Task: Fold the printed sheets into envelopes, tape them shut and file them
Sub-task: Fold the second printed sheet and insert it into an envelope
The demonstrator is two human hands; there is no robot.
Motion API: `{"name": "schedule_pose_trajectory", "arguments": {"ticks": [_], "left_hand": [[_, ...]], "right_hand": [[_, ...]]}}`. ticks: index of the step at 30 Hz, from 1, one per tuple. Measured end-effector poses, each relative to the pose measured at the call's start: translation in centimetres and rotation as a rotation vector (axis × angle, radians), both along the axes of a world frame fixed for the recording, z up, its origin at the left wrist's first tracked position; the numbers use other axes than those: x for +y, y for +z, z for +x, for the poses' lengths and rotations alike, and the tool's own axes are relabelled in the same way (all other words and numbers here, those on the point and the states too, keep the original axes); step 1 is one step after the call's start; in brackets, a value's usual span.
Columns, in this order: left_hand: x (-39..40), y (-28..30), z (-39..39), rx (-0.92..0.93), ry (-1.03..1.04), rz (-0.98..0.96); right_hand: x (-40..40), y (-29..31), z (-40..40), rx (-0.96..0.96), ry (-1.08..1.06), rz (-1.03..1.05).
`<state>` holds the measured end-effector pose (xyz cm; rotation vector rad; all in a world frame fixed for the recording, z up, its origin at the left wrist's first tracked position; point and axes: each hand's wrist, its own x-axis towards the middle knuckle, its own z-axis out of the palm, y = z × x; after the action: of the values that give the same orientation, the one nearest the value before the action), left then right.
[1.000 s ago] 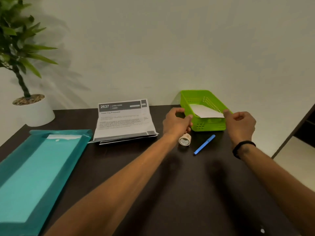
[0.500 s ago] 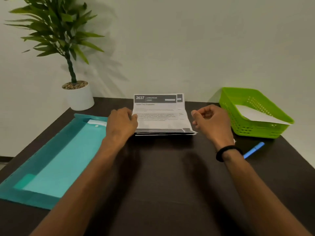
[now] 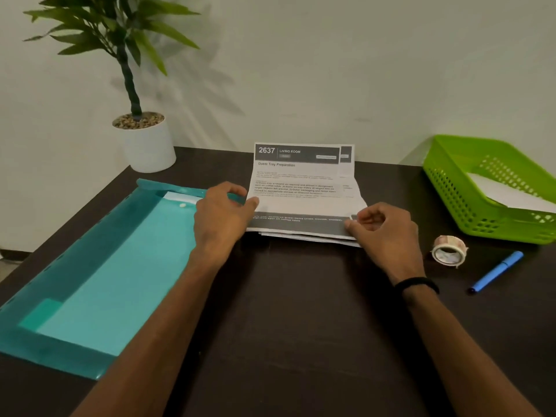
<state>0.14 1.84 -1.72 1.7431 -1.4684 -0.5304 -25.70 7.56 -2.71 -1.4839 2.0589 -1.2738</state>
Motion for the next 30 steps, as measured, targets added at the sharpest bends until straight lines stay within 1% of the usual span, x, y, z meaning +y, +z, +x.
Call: {"name": "schedule_pose_trajectory", "arguments": {"ticks": [3, 6, 8, 11, 12, 13, 15, 17, 18, 19, 21, 24, 26, 28, 30], "left_hand": [[0.5, -0.2, -0.5, -0.092, -0.007, -0.011], [1.0, -0.5, -0.8, -0.178, -0.010, -0.078], [1.3, -0.8, -1.1, -0.191, -0.032, -0.114], [1.2, -1.3, -1.3, -0.162, -0.034, -0.149], [1.1, -1.3, -1.2, -0.146, -0.024, -0.153], [1.1, -1.1, -1.2, -0.119, -0.016, -0.156], [1.1, -0.6, -1.2, -0.004, -0.017, -0.146], [1.2, 0.1, -1.0, 0.162, -0.011, -0.130], [1.1, 0.4, -0.7, 0.222, 0.003, -0.144], [1.0, 0.5, -0.3, 0.256, 0.015, -0.162], [1.0, 1.0, 0.3, 0.301, 0.012, -0.114], [0.8, 1.8, 0.4, 0.442, -0.041, 0.150], [0.7, 2.1, 0.4, 0.503, -0.078, 0.280], [0.6, 2.0, 0.6, 0.525, -0.100, 0.352], [0.5, 1.9, 0.8, 0.591, -0.137, 0.417]], "right_hand": [[0.7, -0.6, 0.3, -0.034, 0.014, -0.077], [0.9, -0.6, 0.5, -0.075, -0.017, -0.181], [0.8, -0.3, 0.7, -0.140, -0.006, -0.213], [0.6, -0.3, 1.0, -0.296, 0.025, -0.216], [0.5, -0.2, 0.9, -0.378, 0.021, -0.211], [0.4, -0.1, 0.8, -0.502, 0.018, -0.205], [0.3, 0.5, 0.1, -0.856, 0.054, -0.186], [0.5, 1.5, -0.6, -1.175, 0.153, -0.143], [0.7, 2.0, -1.1, -1.264, 0.208, -0.118], [0.9, 2.5, -1.6, -1.307, 0.261, -0.093], [1.4, 3.3, -2.5, -1.306, 0.368, -0.035], [2.0, 4.0, -4.0, -1.241, 0.553, 0.065], [2.5, 4.2, -4.9, -1.181, 0.708, 0.117], [2.8, 4.2, -5.5, -1.140, 0.845, 0.146], [3.3, 4.2, -5.8, -1.109, 0.976, 0.176]]}}
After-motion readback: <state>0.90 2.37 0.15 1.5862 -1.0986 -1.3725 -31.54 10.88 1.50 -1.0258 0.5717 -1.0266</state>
